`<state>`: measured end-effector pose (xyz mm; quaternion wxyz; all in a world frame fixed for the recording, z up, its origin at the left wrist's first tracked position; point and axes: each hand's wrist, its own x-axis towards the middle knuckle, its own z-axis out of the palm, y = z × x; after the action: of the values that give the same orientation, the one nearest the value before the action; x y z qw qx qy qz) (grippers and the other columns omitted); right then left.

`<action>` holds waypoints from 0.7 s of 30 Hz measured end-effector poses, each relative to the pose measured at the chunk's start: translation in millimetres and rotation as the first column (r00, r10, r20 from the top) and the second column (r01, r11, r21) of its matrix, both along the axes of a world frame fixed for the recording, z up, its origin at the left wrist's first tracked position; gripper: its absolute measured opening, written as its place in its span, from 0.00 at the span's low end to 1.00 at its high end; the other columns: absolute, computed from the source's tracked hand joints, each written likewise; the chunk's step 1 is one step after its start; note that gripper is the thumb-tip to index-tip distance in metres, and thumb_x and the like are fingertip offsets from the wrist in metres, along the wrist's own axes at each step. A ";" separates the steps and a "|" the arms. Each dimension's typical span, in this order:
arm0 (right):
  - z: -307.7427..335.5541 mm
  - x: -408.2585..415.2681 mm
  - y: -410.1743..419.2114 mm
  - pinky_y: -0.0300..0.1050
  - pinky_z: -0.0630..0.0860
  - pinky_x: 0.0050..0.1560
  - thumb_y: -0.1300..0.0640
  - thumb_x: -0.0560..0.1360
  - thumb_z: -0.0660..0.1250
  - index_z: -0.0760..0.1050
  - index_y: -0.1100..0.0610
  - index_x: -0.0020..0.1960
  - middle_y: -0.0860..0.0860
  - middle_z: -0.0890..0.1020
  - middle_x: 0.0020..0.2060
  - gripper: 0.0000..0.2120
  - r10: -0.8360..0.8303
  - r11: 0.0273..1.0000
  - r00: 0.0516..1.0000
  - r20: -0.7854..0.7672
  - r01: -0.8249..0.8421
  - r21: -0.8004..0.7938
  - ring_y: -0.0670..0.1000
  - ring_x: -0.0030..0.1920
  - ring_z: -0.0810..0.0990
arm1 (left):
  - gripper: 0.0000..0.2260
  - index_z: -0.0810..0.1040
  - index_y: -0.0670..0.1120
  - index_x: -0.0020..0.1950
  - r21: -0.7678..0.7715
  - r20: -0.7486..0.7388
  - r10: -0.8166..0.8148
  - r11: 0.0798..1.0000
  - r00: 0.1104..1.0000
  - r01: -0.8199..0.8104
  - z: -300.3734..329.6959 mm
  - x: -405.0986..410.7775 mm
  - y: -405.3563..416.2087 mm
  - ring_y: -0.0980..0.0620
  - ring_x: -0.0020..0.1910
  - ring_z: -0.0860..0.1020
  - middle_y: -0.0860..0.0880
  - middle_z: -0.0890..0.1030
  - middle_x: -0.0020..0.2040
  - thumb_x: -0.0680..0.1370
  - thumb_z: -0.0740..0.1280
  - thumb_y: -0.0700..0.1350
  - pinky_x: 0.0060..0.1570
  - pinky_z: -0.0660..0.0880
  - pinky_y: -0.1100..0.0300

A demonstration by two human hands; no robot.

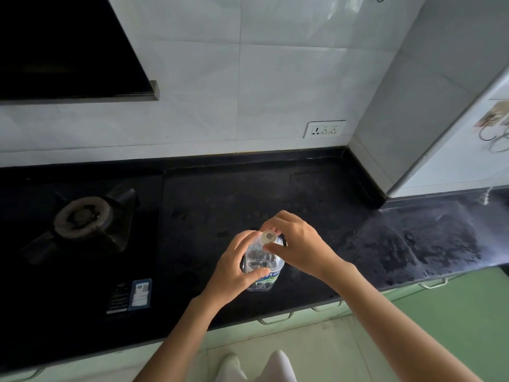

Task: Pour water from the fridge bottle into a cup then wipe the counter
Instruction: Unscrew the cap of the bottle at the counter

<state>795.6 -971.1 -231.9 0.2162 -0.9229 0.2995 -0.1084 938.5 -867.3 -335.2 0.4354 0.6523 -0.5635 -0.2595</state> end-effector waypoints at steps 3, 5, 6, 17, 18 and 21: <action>3.9 -1.5 -1.0 0.48 0.78 0.53 0.55 0.72 0.72 0.74 0.49 0.62 0.45 0.74 0.59 0.19 0.044 0.996 0.999 -0.012 -0.043 0.077 0.47 0.58 0.74 | 0.30 0.61 0.66 0.68 -0.001 0.006 -0.006 1.000 1.000 0.006 -0.3 0.7 -0.1 0.72 0.66 0.62 0.68 0.62 0.67 0.72 0.73 0.53 0.55 0.64 0.81; 7.0 -0.5 1.5 0.44 0.77 0.53 0.47 0.70 0.74 0.73 0.51 0.64 0.47 0.74 0.59 0.25 0.001 0.999 1.000 0.007 -0.001 0.037 0.48 0.57 0.74 | 0.30 0.61 0.66 0.68 -0.003 0.006 -0.007 1.000 1.000 0.007 -0.7 1.0 -0.6 0.71 0.66 0.63 0.68 0.62 0.67 0.71 0.73 0.55 0.55 0.65 0.81; 8.3 0.9 2.9 0.42 0.77 0.50 0.43 0.69 0.73 0.74 0.52 0.63 0.48 0.75 0.57 0.26 -0.029 1.000 1.000 0.000 0.029 -0.006 0.47 0.53 0.75 | 0.30 0.61 0.66 0.68 -0.002 0.006 -0.008 1.000 1.000 0.008 -0.7 0.9 -0.8 0.72 0.66 0.62 0.69 0.62 0.67 0.71 0.72 0.55 0.55 0.64 0.81; 11.8 1.5 1.8 0.39 0.74 0.39 0.56 0.74 0.70 0.79 0.53 0.56 0.48 0.79 0.48 0.11 0.077 0.984 0.996 -0.054 -0.085 -0.158 0.48 0.41 0.77 | 0.31 0.61 0.67 0.67 -0.001 -0.007 -0.005 1.000 1.000 0.005 0.4 -1.5 0.6 0.72 0.65 0.63 0.68 0.62 0.67 0.72 0.74 0.50 0.56 0.64 0.81; 11.3 -0.3 0.7 0.38 0.74 0.40 0.57 0.74 0.70 0.79 0.53 0.57 0.48 0.79 0.49 0.12 0.108 0.982 0.993 -0.052 -0.114 -0.153 0.47 0.42 0.77 | 0.31 0.61 0.66 0.67 0.000 -0.006 -0.003 1.000 1.000 0.003 0.1 -2.0 0.4 0.72 0.65 0.63 0.69 0.62 0.67 0.72 0.74 0.50 0.55 0.64 0.80; 8.1 -5.2 -2.9 0.38 0.75 0.44 0.60 0.74 0.71 0.78 0.53 0.59 0.49 0.79 0.52 0.14 0.175 0.974 0.984 -0.039 -0.179 -0.141 0.48 0.48 0.78 | 0.32 0.61 0.64 0.69 0.011 -0.013 -0.002 1.000 1.000 0.002 -0.5 -2.5 0.4 0.70 0.66 0.64 0.66 0.63 0.67 0.72 0.74 0.50 0.56 0.66 0.79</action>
<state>790.5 -974.0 -223.8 0.1541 -0.9604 0.2105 -0.0979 935.9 -866.9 -335.7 0.4354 0.6525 -0.5598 -0.2671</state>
